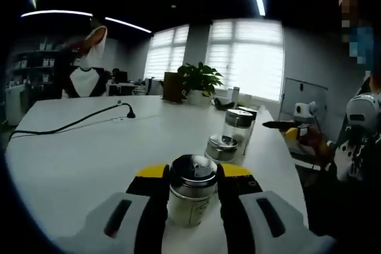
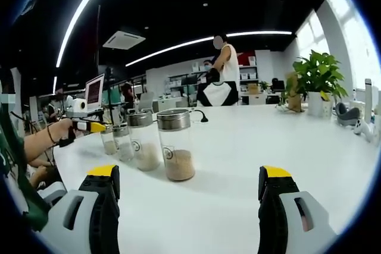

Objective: Rotate the seasoning bottle until the label or dispensing opening points toward the visible target arrow and the bottle remains upright within the marked orientation range

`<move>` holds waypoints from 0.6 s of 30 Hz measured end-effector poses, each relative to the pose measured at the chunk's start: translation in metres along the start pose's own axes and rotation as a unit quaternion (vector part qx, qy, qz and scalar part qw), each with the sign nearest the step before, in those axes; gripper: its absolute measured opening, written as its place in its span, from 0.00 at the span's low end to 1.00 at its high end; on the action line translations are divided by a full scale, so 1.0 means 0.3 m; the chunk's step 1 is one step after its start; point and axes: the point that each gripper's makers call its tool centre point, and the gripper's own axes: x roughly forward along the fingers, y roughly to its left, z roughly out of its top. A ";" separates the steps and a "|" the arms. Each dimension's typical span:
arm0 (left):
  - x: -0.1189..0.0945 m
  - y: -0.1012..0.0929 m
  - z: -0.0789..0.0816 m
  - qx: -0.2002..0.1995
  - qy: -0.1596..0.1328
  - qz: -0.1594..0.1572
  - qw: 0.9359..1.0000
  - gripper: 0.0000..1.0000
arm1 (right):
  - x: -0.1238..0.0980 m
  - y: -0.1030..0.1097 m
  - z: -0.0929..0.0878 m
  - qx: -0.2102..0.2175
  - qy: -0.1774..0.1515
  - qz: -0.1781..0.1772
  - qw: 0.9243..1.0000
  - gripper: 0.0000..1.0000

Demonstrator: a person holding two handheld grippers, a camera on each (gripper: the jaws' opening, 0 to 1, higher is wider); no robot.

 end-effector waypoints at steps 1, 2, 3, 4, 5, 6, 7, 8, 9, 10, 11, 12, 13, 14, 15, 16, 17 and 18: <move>-0.001 0.002 0.000 -0.002 0.000 0.003 1.000 0.33 | -0.001 -0.001 0.001 0.000 0.000 0.000 1.000 0.99; -0.002 0.003 -0.001 -0.003 0.000 0.006 1.000 0.33 | -0.001 -0.002 0.001 0.001 -0.001 -0.001 1.000 0.99; -0.003 0.002 -0.001 -0.004 -0.001 0.010 1.000 0.33 | -0.002 -0.004 0.002 0.001 -0.001 -0.001 1.000 0.99; -0.004 0.002 -0.001 -0.004 -0.001 0.012 1.000 0.33 | -0.003 -0.006 0.002 0.001 -0.001 -0.002 1.000 0.99; -0.004 0.002 -0.002 -0.003 -0.001 0.014 1.000 0.33 | -0.003 -0.008 0.003 0.001 -0.001 -0.003 1.000 0.99; -0.005 0.004 -0.002 -0.004 -0.001 0.016 1.000 0.33 | -0.004 -0.008 0.003 0.001 -0.001 -0.004 1.000 0.99; -0.006 0.005 -0.002 -0.004 -0.002 0.019 1.000 0.33 | -0.004 -0.008 0.003 0.000 -0.002 -0.004 1.000 0.99; -0.006 0.007 -0.002 -0.004 -0.003 0.021 1.000 0.33 | -0.004 -0.008 0.003 0.000 -0.002 -0.003 1.000 0.99; -0.007 0.008 -0.002 -0.006 -0.005 0.024 1.000 0.33 | -0.005 -0.008 0.004 0.000 -0.002 -0.004 1.000 0.99; -0.007 0.009 -0.002 -0.006 -0.006 0.026 1.000 0.33 | -0.005 -0.007 0.004 -0.001 -0.001 -0.004 1.000 0.99; -0.008 0.010 -0.002 -0.006 -0.009 0.029 1.000 0.33 | -0.005 -0.007 0.004 -0.001 -0.001 -0.004 1.000 0.99; -0.008 0.012 -0.002 -0.007 -0.010 0.030 0.999 0.33 | -0.005 -0.007 0.004 -0.001 -0.001 -0.004 1.000 0.99; -0.008 0.012 -0.001 -0.008 -0.011 0.032 0.999 0.33 | -0.005 -0.007 0.004 -0.001 -0.001 -0.004 1.000 0.99; -0.008 0.011 -0.001 -0.008 -0.012 0.033 0.999 0.33 | -0.005 -0.006 0.003 -0.001 -0.001 -0.003 1.000 0.99; -0.007 0.009 -0.001 -0.007 -0.012 0.037 0.999 0.33 | -0.004 -0.007 0.002 -0.001 0.000 -0.004 1.000 0.99; -0.007 0.007 -0.001 -0.003 -0.012 0.039 0.999 0.33 | -0.004 -0.008 0.002 -0.001 0.000 -0.004 1.000 0.99; -0.008 0.007 -0.002 -0.003 -0.012 0.041 0.999 0.33 | -0.004 -0.008 0.002 -0.001 0.000 -0.004 1.000 0.99; -0.008 0.010 -0.001 -0.005 -0.014 0.045 0.999 0.33 | -0.004 -0.008 0.002 -0.001 0.000 -0.004 1.000 0.99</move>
